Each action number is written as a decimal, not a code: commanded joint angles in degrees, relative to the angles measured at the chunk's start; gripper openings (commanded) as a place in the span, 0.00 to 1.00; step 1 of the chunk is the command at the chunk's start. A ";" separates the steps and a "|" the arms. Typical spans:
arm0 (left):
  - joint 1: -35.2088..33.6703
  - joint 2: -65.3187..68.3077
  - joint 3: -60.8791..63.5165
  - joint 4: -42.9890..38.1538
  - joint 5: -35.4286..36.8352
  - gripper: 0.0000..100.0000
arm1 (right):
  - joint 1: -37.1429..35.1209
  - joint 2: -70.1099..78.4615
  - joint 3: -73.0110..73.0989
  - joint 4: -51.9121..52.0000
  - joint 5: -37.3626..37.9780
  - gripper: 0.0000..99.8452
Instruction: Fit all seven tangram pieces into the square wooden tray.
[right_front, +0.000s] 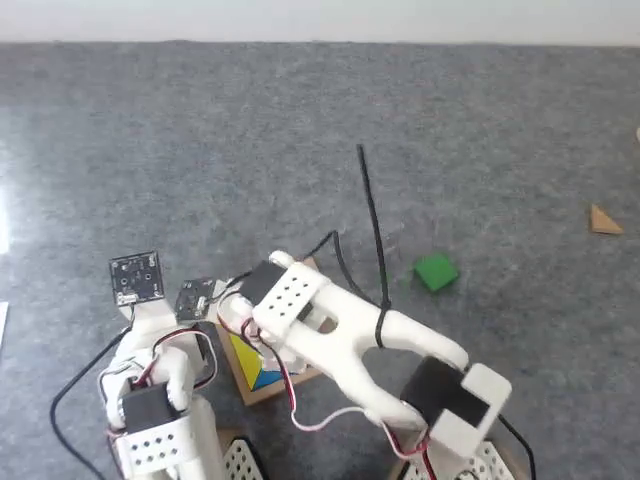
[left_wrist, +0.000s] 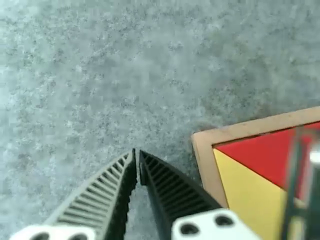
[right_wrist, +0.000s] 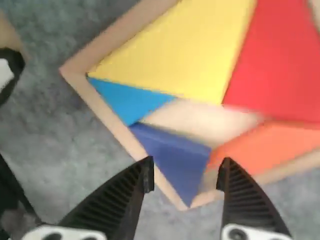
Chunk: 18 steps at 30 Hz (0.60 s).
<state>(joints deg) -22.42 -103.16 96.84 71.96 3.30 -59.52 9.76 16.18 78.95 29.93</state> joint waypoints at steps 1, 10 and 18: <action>0.00 -1.05 -0.40 0.35 -0.35 0.01 | -0.31 2.42 -2.55 0.92 5.45 0.22; 0.00 -1.05 -0.40 0.35 -0.35 0.01 | -1.01 1.45 -2.02 2.33 6.51 0.22; 0.18 -1.05 -0.40 0.35 -0.26 0.01 | 3.47 -5.85 -1.32 5.32 5.54 0.22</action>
<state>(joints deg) -22.33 -103.16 96.92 72.84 3.47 -57.05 9.23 14.59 82.73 35.03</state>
